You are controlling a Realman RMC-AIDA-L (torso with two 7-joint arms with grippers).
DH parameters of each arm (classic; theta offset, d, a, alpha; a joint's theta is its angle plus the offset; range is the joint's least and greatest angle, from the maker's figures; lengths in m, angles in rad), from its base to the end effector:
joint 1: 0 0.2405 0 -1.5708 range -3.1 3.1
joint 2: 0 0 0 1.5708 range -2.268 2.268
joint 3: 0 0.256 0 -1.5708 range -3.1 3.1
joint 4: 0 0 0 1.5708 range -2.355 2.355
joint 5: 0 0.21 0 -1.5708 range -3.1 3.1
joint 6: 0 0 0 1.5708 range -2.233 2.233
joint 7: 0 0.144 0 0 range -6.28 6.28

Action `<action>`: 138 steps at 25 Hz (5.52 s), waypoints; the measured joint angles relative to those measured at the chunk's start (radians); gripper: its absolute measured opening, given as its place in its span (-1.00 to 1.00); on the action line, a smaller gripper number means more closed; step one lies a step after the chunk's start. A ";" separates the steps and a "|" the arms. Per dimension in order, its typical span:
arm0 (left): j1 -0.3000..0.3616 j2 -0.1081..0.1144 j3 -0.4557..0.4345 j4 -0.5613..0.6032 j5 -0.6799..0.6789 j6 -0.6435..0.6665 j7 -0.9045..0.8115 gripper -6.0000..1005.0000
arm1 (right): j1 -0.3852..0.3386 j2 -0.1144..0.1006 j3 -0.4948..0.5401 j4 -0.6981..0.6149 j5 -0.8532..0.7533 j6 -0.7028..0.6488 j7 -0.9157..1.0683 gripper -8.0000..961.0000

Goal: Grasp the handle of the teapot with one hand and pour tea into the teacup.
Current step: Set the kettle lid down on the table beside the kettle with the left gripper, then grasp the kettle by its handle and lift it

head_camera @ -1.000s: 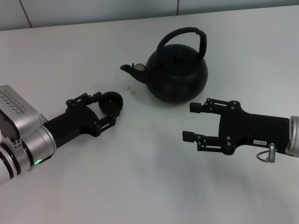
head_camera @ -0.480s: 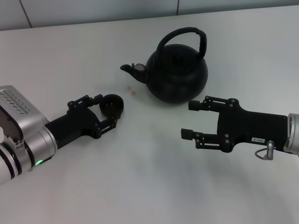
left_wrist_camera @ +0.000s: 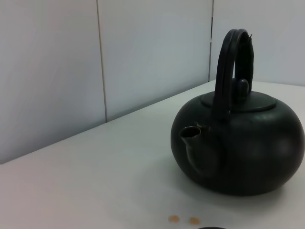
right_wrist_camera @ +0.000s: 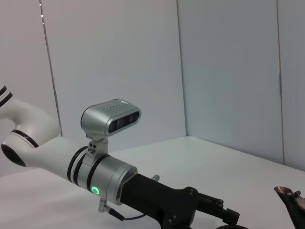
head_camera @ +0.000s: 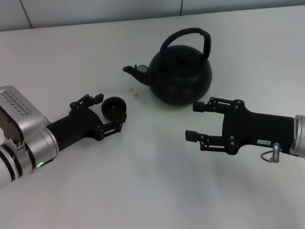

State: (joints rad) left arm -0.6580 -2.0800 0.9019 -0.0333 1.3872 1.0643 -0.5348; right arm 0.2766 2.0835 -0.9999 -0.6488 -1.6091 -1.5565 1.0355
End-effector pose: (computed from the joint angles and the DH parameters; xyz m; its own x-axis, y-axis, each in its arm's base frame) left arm -0.2829 0.3292 -0.0984 0.8674 0.1752 0.4658 0.4100 -0.7821 -0.4693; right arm 0.2838 0.2696 -0.0168 0.7883 -0.1281 -0.6018 -0.3355 -0.9094 -0.2459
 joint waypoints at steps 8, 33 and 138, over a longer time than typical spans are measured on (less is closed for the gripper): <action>0.000 0.000 0.002 0.003 0.000 0.004 -0.002 0.70 | 0.000 0.000 0.000 0.000 0.000 0.012 0.000 0.56; 0.209 0.009 0.093 0.210 0.013 0.431 -0.005 0.72 | -0.016 0.000 0.019 0.047 0.184 0.190 -0.002 0.56; 0.237 0.006 0.098 0.233 0.012 0.358 -0.005 0.72 | 0.289 0.003 -0.006 0.359 0.543 0.490 -0.319 -0.73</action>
State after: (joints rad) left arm -0.4209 -2.0738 1.0002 0.1995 1.3988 1.4221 -0.5399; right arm 0.5658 2.0866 -1.0055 -0.2901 -1.0664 -1.0660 0.7163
